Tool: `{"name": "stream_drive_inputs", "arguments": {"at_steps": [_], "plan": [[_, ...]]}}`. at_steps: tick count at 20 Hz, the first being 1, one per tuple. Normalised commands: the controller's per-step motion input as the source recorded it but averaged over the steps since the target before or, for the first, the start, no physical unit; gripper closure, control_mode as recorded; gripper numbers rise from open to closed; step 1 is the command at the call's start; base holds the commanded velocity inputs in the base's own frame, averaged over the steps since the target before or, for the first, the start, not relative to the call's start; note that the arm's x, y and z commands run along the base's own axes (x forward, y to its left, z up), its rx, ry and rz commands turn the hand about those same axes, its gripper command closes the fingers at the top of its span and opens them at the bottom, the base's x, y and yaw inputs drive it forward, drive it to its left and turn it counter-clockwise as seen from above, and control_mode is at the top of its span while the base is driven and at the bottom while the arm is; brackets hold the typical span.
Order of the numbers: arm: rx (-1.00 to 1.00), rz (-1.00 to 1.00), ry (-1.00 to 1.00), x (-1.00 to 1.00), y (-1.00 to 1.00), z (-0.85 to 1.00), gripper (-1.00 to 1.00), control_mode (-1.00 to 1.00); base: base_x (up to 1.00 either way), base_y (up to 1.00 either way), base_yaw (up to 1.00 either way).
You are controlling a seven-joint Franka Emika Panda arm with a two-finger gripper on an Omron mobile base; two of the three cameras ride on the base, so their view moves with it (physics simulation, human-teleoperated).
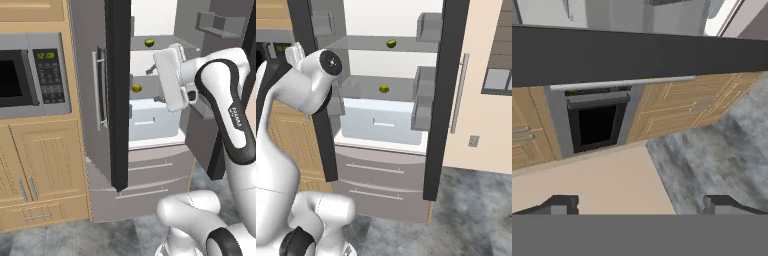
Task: Retrieve the kiwi and pear from the fridge and place them into the bowl on the dining table.
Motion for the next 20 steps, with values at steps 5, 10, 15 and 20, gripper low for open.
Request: {"name": "stream_drive_inputs", "arguments": {"at_steps": [5,10,15,20], "plan": [[0.0,0.12,-0.05,0.14,-0.3,-0.17,-1.0,-1.0,0.0,0.0,0.0],[-0.02,0.01,-0.28,0.12,-0.06,-0.01,-1.0,-1.0,0.0,0.0,0.0],[-0.04,-0.02,-0.31,0.14,0.0,0.0,-1.0,-1.0,0.0,0.0,0.0],[-0.01,-0.09,-0.17,0.15,-0.02,0.0,-1.0,-1.0,0.0,0.0,0.0]]}}
